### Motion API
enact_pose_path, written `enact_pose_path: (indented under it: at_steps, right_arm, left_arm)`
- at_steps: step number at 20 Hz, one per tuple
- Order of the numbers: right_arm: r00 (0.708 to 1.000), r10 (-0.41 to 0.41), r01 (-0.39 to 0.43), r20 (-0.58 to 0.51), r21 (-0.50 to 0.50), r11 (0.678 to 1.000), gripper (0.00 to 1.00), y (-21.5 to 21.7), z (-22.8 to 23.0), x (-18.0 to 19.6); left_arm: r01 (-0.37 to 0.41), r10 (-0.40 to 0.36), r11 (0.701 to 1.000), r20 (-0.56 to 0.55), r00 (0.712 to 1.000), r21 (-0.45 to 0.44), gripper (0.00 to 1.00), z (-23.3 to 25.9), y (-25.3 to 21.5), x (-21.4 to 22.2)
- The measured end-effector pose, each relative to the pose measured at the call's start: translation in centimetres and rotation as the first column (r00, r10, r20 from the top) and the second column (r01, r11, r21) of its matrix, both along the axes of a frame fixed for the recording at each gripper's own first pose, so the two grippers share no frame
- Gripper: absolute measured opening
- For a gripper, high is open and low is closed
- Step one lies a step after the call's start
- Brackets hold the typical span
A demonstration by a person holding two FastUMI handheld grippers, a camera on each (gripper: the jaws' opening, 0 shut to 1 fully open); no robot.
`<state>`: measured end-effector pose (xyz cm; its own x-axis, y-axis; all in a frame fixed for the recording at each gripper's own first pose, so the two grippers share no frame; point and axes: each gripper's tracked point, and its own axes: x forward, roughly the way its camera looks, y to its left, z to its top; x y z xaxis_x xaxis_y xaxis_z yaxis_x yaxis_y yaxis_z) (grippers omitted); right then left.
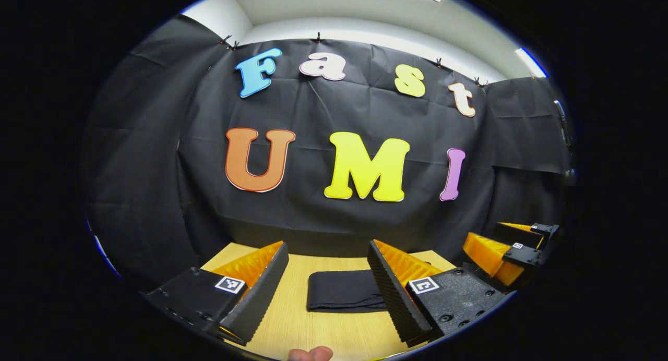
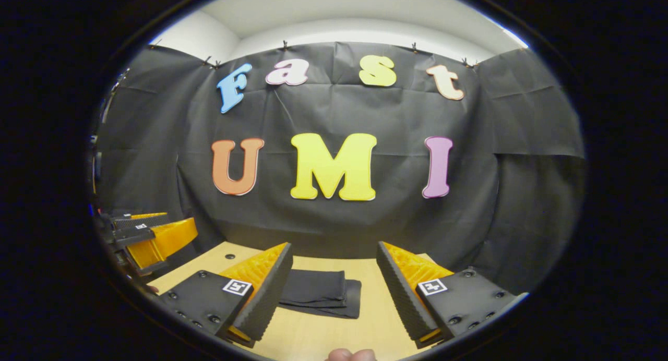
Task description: Grasp the waist and the cuffs of the jeans and fold them to make the two legs overlap; first hold the waist and fold one-third of the jeans toward the cuffs, then hold the cuffs and fold the remaining one-third in the same direction to finish folding.
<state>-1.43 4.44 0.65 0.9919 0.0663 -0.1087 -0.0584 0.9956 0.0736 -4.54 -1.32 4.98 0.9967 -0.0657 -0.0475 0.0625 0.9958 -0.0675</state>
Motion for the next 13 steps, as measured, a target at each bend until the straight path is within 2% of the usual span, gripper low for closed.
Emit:
enact_pose_path:
  at_steps: [13]
  right_arm:
    - [1.000, 0.004, -0.004, 0.001, -0.018, 1.000, 0.99, 0.67, -0.55, -0.93]
  left_arm:
    - [-0.023, 0.023, 0.999, 0.007, 1.000, 0.022, 0.98, -0.22, 0.09, -0.68]
